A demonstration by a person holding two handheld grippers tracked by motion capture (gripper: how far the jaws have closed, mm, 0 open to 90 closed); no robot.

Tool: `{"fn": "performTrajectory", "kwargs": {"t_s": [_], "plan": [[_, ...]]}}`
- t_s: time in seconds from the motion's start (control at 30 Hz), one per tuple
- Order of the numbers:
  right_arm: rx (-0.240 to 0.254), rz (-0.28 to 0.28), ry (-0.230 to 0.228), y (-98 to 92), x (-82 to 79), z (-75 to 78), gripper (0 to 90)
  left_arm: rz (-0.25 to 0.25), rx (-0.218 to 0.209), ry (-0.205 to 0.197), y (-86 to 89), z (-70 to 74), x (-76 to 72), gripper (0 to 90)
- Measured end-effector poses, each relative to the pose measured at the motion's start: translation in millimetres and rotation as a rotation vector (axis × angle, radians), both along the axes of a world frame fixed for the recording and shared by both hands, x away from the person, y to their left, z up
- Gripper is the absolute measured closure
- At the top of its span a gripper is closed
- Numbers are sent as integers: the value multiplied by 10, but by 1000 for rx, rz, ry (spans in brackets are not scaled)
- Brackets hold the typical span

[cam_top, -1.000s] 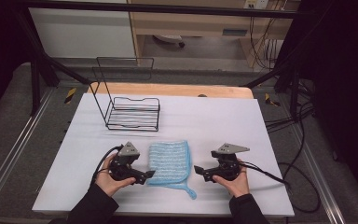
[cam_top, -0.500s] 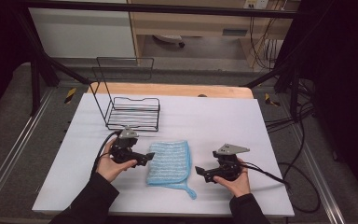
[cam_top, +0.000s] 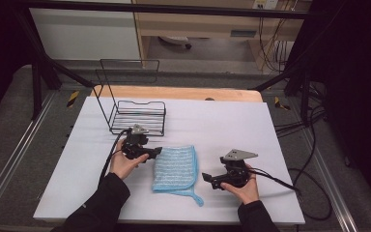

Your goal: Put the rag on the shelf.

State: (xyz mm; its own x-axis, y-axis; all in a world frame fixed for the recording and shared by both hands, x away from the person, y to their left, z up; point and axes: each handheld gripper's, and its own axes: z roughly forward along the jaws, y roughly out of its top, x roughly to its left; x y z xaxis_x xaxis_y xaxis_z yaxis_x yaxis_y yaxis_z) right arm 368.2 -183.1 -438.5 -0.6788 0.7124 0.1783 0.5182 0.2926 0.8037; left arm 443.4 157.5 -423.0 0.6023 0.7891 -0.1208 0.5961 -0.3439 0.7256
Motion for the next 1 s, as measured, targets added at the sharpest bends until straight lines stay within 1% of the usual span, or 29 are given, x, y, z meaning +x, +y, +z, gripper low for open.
{"fn": "performTrajectory", "kwargs": {"t_s": [0.07, 0.13, 0.23, 0.37, 0.5, 0.6, 0.73, 0.8, 1.0], "plan": [[-2, -2, 4, 3, 3, -3, 13, -6, 14, 21, -3, -40, 19, 364], [-3, -6, 12, 10, 3, -12, 14, 1, 9, 33, -5, -82, 24, 400], [-2, -2, 27, 24, 5, -29, 19, 0, 15, 59, -20, -123, 33, 467], [-8, 0, 32, 29, 5, -39, 20, -15, 11, 70, -39, -140, 26, 548], [-9, -2, 30, 29, 14, -42, 19, -28, 1, 98, -50, -171, 26, 609], [-7, 1, 35, 35, 19, -50, 18, -34, -2, 99, -59, -177, 19, 651], [-8, 1, 33, 34, 25, -50, 15, -45, -24, 109, -61, -195, 13, 719], [-7, 0, 34, 37, 28, -53, 13, -46, -27, 109, -70, -200, 6, 751], [8, -8, 41, 40, 48, -39, 7, -50, -30, 110, -76, -212, 4, 780]]}}
